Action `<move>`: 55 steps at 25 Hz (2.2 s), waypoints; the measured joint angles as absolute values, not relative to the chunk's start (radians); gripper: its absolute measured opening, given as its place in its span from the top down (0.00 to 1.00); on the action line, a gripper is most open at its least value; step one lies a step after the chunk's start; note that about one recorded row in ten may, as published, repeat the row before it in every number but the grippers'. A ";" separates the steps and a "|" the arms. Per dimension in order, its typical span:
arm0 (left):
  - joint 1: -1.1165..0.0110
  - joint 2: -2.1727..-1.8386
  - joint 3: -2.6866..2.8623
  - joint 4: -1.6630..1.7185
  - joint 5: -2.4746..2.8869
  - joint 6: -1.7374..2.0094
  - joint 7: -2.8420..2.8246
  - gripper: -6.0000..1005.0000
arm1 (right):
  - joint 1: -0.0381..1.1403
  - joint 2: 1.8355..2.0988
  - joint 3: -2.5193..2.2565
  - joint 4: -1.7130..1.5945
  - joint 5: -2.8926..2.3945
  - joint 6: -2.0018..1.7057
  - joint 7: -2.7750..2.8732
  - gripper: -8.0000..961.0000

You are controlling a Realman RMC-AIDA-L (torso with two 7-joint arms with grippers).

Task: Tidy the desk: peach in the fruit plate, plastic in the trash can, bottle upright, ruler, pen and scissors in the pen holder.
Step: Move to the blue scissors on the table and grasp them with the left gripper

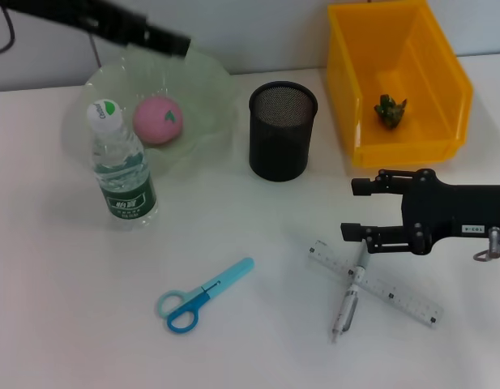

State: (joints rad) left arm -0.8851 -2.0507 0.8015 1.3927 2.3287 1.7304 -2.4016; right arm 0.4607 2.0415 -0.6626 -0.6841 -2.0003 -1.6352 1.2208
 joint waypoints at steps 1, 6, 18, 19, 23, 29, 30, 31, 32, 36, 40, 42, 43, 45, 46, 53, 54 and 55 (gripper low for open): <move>-0.866 -2.047 0.787 1.382 2.245 1.734 -2.364 0.20 | 0.461 2.042 -0.663 -0.684 -2.000 -1.635 1.221 0.21; -0.755 -2.042 0.838 1.326 1.922 1.765 -2.122 0.20 | 0.461 2.042 -0.662 -0.684 -2.000 -1.636 1.223 0.21; -0.594 -2.063 0.964 0.971 1.691 1.753 -1.677 0.21 | 0.458 2.039 -0.604 -0.694 -2.000 -1.660 1.256 0.21; -0.594 -2.063 0.964 0.971 1.691 1.753 -1.677 0.21 | 0.458 2.039 -0.604 -0.694 -2.000 -1.660 1.256 0.21; -0.563 -2.062 0.971 0.827 1.693 1.733 -1.518 0.21 | 0.460 2.035 -0.598 -0.696 -2.000 -1.664 1.280 0.21; -0.505 -2.064 0.984 0.678 1.738 1.664 -1.289 0.21 | 0.470 2.030 -0.611 -0.788 -2.006 -1.721 1.439 0.21; -0.505 -2.064 0.984 0.678 1.738 1.664 -1.289 0.21 | 0.473 2.030 -0.613 -0.817 -2.009 -1.734 1.477 0.21; -0.505 -2.064 0.984 0.678 1.738 1.664 -1.289 0.21 | 0.476 2.032 -0.617 -0.857 -2.011 -1.754 1.526 0.21; -0.503 -2.064 0.985 0.662 1.750 1.655 -1.271 0.21 | 0.487 2.034 -0.630 -0.951 -2.011 -1.796 1.628 0.21; -0.503 -2.065 0.985 0.639 1.768 1.647 -1.245 0.21 | 0.504 2.033 -0.670 -1.065 -2.012 -1.843 1.774 0.21; -0.501 -2.064 0.986 0.638 1.768 1.648 -1.239 0.21 | 0.525 2.028 -0.744 -1.166 -2.023 -1.858 1.905 0.21; -0.500 -2.064 0.986 0.638 1.768 1.649 -1.237 0.21 | 0.530 2.026 -0.764 -1.176 -2.030 -1.858 1.910 0.21; -0.500 -2.064 0.986 0.638 1.768 1.649 -1.237 0.21 | 0.530 2.026 -0.764 -1.176 -2.030 -1.858 1.910 0.21; -0.502 -2.065 0.984 0.655 1.764 1.655 -1.262 0.21 | 0.527 2.023 -0.765 -1.157 -2.037 -1.858 1.883 0.21; -0.502 -2.065 0.984 0.655 1.764 1.655 -1.262 0.21 | 0.522 2.020 -0.765 -1.142 -2.040 -1.860 1.863 0.21; -0.562 -2.063 1.060 0.871 1.863 1.660 -1.616 0.21 | 0.437 2.022 -0.763 -1.063 -2.053 -1.871 1.611 0.21; -0.572 -2.063 1.074 0.900 1.886 1.660 -1.667 0.21 | 0.424 2.026 -0.760 -1.056 -2.053 -1.867 1.573 0.21; -0.589 -2.063 1.096 0.940 1.920 1.660 -1.740 0.21 | 0.411 2.030 -0.753 -1.045 -2.053 -1.857 1.519 0.21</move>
